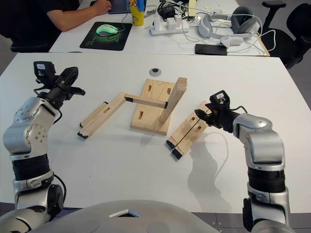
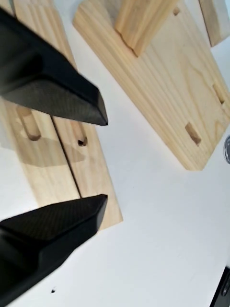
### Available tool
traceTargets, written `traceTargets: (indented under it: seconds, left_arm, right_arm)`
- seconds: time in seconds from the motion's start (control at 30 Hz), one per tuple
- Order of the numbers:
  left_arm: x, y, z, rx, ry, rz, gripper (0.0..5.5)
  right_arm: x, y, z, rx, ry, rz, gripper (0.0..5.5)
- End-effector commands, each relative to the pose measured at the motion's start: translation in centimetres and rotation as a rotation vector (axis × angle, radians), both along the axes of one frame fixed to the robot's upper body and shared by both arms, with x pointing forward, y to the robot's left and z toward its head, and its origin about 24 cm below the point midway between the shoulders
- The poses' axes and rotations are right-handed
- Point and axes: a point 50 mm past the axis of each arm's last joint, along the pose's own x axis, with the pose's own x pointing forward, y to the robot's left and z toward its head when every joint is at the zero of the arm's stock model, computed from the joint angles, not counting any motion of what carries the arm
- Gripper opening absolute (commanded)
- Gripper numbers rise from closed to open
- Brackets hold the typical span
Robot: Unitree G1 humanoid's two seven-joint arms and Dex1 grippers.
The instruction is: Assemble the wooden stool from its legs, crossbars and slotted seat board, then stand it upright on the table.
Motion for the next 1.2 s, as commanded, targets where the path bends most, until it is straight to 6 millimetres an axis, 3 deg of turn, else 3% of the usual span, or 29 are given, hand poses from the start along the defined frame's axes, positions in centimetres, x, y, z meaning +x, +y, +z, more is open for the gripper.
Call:
traceTargets:
  seconds: [0.03, 0.2, 0.33, 0.47, 0.67, 0.9, 1.2]
  left_arm:
    - [-0.6, 0.7, 0.1, 0.005, -0.006, 0.033, 0.21]
    - [-0.3, 0.3, 0.4, -0.006, -0.013, 0.018, 0.21]
    - [-0.2, 0.1, 0.4, -0.002, -0.005, -0.001, 0.21]
    - [-0.2, 0.1, 0.3, -0.004, 0.004, -0.009, 0.21]
    - [-0.3, -0.3, 0.0, -0.010, 0.020, -0.030, 0.21]
    - [-0.3, -0.2, 0.2, -0.002, 0.019, -0.027, 0.21]
    - [0.8, -0.8, 0.6, 0.014, 0.024, -0.084, 0.21]
  right_arm:
    - [-1.1, -0.9, 0.2, -0.067, 0.078, 0.020, 2.94]
    - [-2.7, -0.8, -1.9, -0.122, 0.194, 0.069, 2.94]
    - [-3.8, 0.3, -2.7, -0.127, 0.227, 0.145, 2.94]
    - [-3.8, 1.4, -2.6, -0.101, 0.216, 0.193, 2.94]
    - [-3.6, 2.8, -1.0, -0.035, 0.137, 0.292, 2.94]
    - [-3.8, 4.9, -2.0, -0.091, 0.114, 0.482, 2.94]
    - [-5.4, 4.1, -4.2, -0.263, 0.190, 0.501, 2.94]
